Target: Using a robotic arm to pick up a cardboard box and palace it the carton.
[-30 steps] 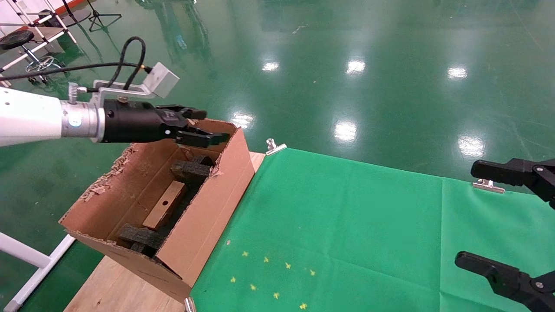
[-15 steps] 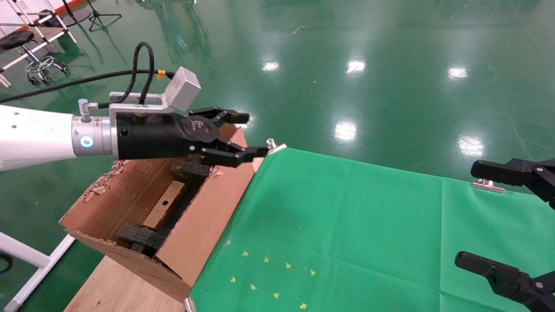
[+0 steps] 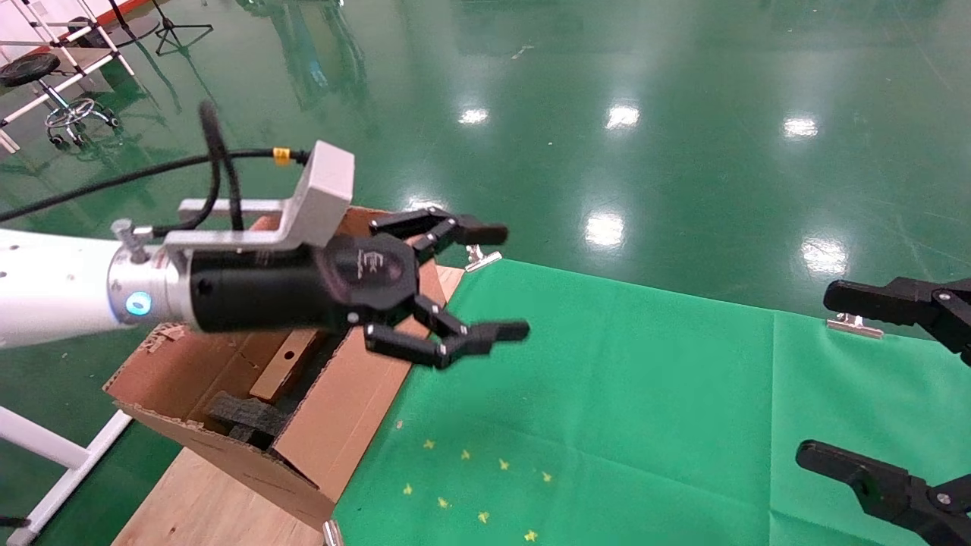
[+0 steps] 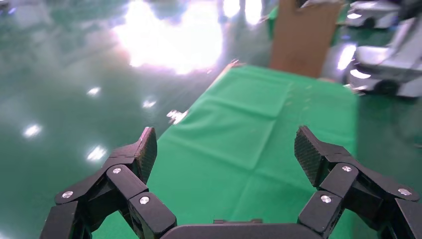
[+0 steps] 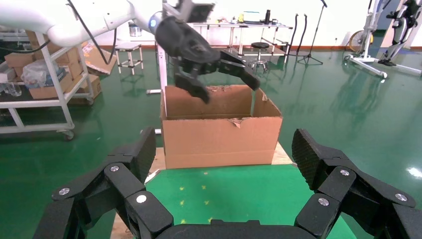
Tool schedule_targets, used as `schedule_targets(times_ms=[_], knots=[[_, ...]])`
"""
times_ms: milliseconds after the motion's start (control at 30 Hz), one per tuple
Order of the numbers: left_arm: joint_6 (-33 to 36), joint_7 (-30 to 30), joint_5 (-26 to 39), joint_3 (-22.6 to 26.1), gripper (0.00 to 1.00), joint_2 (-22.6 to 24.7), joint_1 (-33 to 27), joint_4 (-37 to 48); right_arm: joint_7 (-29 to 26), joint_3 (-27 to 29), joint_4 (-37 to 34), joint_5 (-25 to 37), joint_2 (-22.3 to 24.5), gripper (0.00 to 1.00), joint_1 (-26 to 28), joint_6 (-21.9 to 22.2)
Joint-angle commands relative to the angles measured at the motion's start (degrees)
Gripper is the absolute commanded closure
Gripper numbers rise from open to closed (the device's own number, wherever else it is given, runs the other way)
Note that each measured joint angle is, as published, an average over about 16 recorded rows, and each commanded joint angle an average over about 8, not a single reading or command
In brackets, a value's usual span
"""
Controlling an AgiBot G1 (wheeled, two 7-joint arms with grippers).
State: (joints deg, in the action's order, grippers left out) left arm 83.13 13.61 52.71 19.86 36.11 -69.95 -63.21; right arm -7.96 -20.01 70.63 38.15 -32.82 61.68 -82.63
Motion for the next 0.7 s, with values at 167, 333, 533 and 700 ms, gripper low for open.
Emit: schedule_targets(times_ms=[167, 333, 533, 700], knots=[[1.45, -1.62, -6.14, -2.17, 0.00, -0.62, 4.75, -5.87, 0.00, 0.00, 0.00, 0.00, 0.00, 0.00, 0.00, 0.00], [2.46, -2.73, -10.42, -3.68, 0.00, -1.04, 8.05, -9.97, 0.00, 0.00, 0.00, 0.00, 0.00, 0.00, 0.00, 0.00], [3.11, -3.26, -12.97, -4.58, 0.00, -1.29, 10.00, -12.34, 0.00, 0.00, -0.02, 0.00, 0.01, 0.00, -0.02, 0.02], [3.00, -3.18, -12.52, -4.45, 0.00, -1.29, 9.64, -11.83, 0.00, 0.01, -0.02, 0.00, 0.01, 0.00, -0.02, 0.02]])
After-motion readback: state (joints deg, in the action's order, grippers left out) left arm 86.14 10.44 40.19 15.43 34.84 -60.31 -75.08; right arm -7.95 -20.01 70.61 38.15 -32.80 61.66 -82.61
